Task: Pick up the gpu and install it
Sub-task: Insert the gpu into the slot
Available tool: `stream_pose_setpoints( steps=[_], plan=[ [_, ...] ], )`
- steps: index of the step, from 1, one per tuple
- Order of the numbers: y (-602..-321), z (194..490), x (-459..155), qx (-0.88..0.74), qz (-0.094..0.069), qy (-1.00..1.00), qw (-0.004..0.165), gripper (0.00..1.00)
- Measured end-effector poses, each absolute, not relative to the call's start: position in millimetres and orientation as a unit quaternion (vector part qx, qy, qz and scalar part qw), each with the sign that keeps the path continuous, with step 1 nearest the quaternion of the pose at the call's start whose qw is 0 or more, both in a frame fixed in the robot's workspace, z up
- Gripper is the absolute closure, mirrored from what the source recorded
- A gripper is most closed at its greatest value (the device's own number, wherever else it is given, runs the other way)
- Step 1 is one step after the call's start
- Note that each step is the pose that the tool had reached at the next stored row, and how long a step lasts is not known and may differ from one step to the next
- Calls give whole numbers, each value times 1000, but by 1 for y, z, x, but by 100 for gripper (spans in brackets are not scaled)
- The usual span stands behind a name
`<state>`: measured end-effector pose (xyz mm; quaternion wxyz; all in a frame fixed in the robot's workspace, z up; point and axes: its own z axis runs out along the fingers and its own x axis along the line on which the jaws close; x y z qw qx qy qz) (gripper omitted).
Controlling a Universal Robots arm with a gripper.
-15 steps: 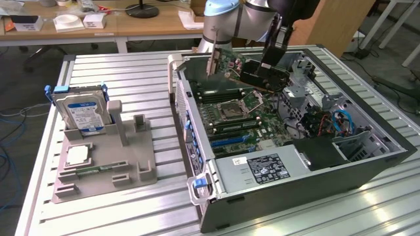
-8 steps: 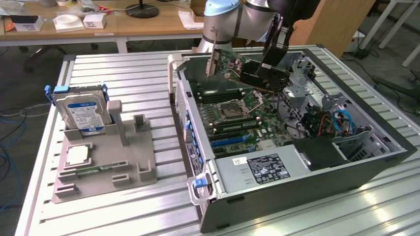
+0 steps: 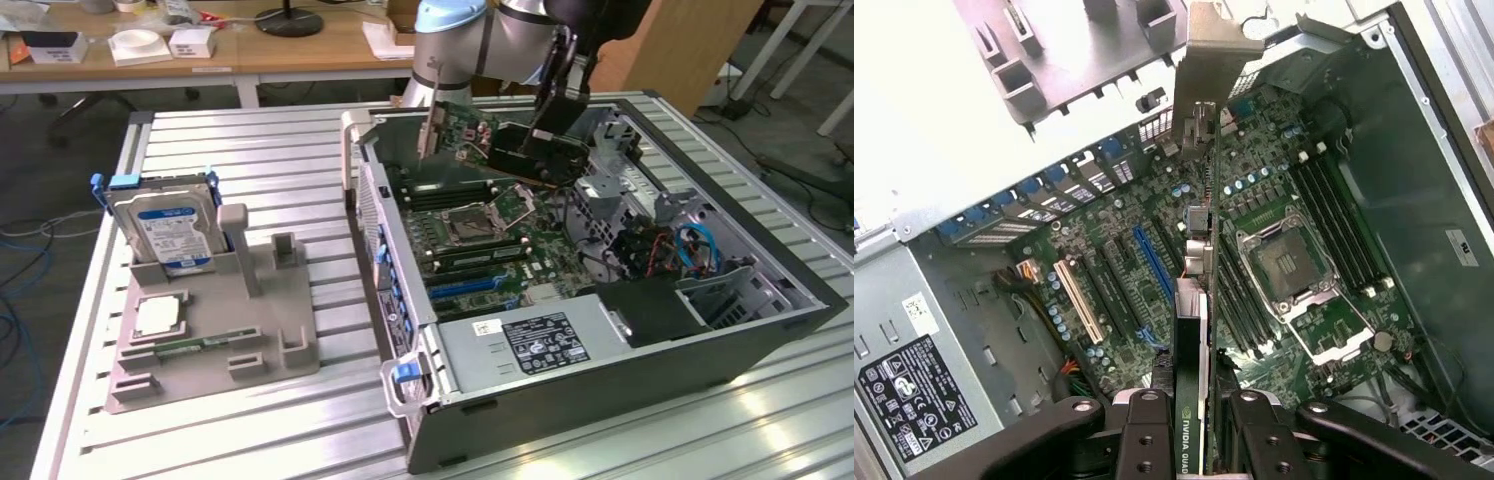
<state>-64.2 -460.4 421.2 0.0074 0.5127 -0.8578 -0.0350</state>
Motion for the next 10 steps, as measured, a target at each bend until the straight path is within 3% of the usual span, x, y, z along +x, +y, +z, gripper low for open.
stream_pose_setpoints(
  steps=[10],
  plan=[
    [-461,421,-64,535,-35,-844,8,74]
  ],
)
